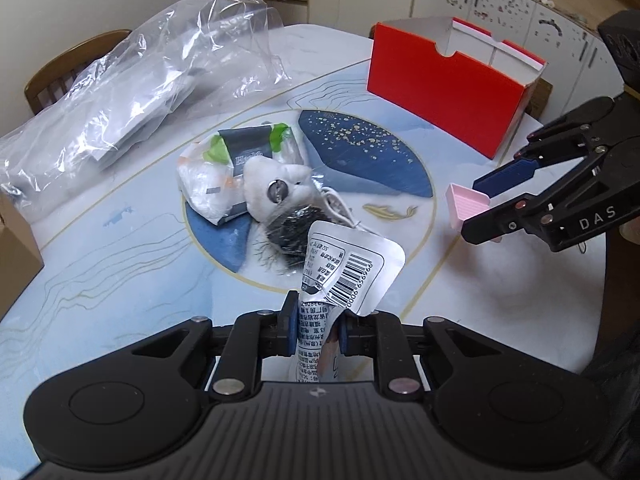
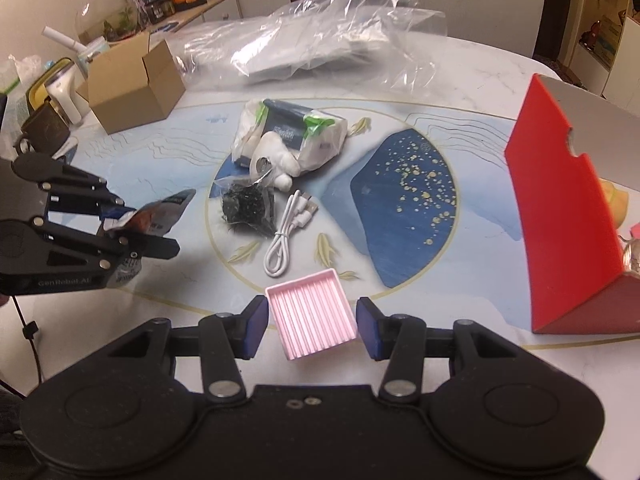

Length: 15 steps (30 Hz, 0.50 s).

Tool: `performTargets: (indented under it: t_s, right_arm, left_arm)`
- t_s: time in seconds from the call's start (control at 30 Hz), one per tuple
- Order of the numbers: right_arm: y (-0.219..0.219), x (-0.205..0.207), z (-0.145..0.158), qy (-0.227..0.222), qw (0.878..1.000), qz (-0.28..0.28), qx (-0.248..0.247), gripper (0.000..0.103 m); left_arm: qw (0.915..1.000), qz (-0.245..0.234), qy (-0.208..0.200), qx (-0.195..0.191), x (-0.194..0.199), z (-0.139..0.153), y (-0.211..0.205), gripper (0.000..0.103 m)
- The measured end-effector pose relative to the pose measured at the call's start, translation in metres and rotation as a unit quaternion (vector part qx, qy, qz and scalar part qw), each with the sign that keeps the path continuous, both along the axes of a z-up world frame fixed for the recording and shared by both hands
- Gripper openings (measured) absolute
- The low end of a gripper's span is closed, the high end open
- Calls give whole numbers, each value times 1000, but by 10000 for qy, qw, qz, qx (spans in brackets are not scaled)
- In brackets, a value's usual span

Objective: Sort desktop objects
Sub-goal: 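Lift the silver packet and pink tray and carry both over the shoebox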

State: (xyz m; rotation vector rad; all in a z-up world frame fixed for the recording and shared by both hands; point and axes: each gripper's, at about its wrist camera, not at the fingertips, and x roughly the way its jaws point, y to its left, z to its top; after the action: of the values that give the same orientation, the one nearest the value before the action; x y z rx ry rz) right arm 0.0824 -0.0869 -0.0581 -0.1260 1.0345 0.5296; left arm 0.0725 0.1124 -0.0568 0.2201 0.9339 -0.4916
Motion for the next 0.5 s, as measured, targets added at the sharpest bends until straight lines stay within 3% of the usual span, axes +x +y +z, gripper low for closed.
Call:
performTargets:
  t_s: [0.5]
  right_arm:
    - [-65,-6,37,-127,9996,-2,255,48]
  left_arm:
    - [9994,33,-112,-326,-10,44,-78,17]
